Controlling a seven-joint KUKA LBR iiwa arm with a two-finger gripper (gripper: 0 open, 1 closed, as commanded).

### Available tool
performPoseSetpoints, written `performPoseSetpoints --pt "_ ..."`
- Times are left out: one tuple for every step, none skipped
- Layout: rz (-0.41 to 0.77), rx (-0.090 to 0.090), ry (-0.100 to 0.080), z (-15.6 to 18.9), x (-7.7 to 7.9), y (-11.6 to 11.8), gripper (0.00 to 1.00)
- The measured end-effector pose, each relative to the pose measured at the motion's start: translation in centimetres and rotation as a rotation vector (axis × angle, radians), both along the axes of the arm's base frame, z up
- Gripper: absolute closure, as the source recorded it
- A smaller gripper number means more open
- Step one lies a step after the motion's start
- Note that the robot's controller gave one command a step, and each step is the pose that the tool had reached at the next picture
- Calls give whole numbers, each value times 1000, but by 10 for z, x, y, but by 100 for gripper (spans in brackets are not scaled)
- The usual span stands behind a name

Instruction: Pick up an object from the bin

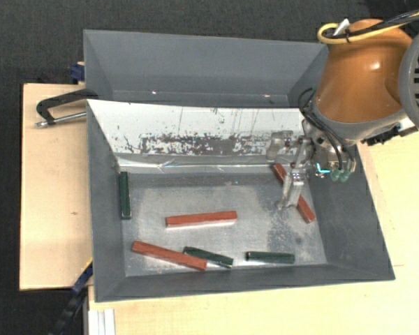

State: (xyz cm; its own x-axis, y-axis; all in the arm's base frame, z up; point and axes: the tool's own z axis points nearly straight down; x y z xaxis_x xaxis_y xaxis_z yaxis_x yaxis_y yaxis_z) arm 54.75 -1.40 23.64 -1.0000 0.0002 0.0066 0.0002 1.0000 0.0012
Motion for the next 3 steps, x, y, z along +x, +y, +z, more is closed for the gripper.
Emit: performPoseSetpoints --pt "0 0 -9 5 1 0 0" --pt "7 -1 -17 -36 -3 16 0" --pt "14 2 -12 -90 -22 10 0"
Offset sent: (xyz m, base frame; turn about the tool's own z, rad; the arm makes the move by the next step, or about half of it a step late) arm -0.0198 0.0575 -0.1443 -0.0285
